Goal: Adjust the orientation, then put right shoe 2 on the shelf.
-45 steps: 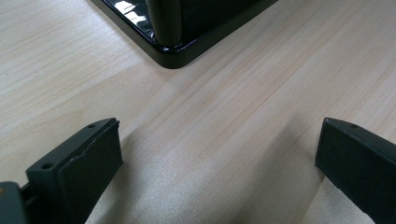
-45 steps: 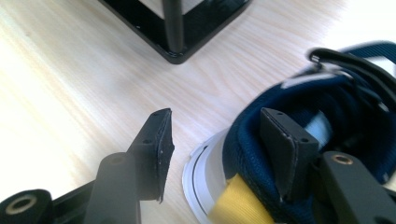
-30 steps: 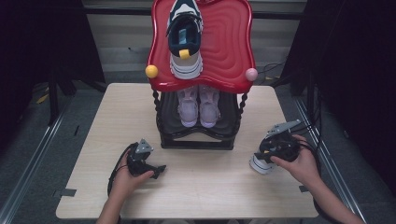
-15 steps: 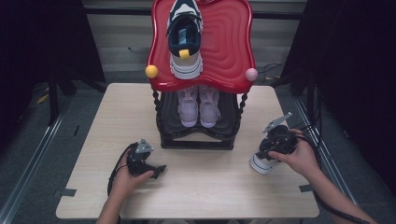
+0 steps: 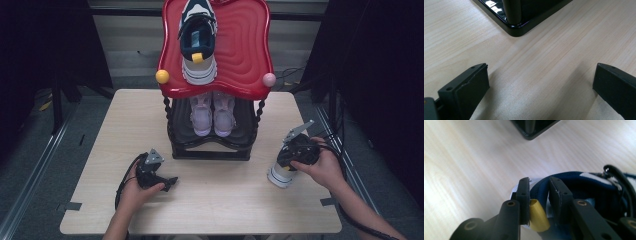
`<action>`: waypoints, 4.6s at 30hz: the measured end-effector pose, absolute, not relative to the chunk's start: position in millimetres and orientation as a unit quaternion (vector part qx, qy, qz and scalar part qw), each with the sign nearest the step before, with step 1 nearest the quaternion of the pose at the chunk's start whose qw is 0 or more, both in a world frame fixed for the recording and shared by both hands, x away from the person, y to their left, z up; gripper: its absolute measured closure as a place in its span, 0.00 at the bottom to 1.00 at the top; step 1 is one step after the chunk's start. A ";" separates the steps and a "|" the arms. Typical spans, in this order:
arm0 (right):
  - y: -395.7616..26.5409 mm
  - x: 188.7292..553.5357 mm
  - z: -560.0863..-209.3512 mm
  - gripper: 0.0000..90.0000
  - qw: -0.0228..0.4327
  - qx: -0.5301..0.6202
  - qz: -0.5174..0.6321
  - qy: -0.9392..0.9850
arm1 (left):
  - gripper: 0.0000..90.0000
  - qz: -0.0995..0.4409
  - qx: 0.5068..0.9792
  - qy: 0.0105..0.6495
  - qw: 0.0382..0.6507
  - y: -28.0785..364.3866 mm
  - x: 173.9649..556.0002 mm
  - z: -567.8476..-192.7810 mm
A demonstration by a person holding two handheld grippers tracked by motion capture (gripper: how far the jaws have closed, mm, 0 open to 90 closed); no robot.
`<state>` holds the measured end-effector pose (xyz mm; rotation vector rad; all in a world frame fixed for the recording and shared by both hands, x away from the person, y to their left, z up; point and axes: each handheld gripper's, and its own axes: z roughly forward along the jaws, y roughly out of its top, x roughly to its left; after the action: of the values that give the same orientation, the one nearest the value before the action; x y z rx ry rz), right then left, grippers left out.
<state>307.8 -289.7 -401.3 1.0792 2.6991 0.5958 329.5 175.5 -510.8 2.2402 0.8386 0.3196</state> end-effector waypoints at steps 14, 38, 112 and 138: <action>-283.4 295.8 -399.5 0.77 0.061 0.336 0.203 0.918 | 0.00 0.123 0.867 0.324 0.357 175.5 329.6 -510.9; -265.5 314.6 -425.0 0.63 -0.011 0.265 0.052 0.963 | 0.00 0.123 0.867 0.324 0.357 175.6 329.5 -510.9; -253.0 319.3 -274.3 0.82 -0.025 0.171 0.041 0.984 | 0.00 0.123 0.867 0.324 0.359 175.5 329.8 -510.9; -232.7 323.5 -106.4 0.82 0.107 0.162 0.019 0.981 | 0.00 0.123 0.869 0.322 0.355 175.9 329.6 -510.7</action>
<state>323.5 -232.7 -106.4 0.4761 2.8881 0.0563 329.6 175.9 -510.7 2.2453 0.8328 0.3176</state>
